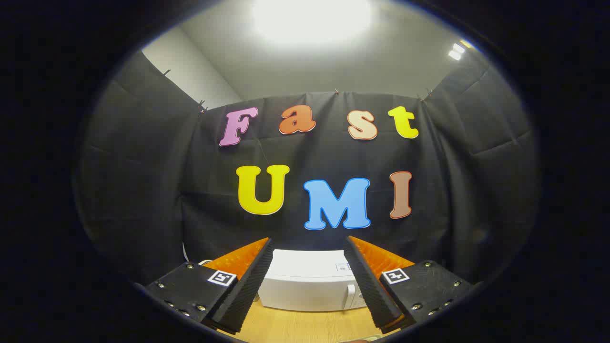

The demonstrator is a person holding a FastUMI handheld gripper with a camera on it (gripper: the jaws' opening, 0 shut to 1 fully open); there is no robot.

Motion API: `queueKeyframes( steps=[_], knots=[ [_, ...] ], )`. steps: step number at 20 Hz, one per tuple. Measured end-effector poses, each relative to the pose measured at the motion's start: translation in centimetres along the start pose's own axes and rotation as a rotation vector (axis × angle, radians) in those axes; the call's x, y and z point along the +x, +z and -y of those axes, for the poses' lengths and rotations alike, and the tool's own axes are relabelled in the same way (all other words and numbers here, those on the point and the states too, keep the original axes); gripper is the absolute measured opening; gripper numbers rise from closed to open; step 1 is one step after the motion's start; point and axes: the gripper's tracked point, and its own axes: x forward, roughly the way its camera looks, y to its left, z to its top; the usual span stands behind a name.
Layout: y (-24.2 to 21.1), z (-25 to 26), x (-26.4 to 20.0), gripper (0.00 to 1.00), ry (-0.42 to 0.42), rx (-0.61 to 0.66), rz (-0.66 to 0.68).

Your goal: Open the microwave, put the food inside, and close the microwave door.

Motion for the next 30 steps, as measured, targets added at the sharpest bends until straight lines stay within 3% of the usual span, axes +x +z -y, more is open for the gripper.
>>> queueKeyframes(
  steps=[16, 22, 30],
  knots=[
    [-2.9, 0.7, 1.1, 0.96, 0.012, -0.014, -0.033],
    [-7.2, 2.7, 2.7, 0.96, 0.020, -0.025, -0.038],
    [-16.5, 7.6, 6.4, 0.96, -0.007, 0.033, -0.140]
  ],
)
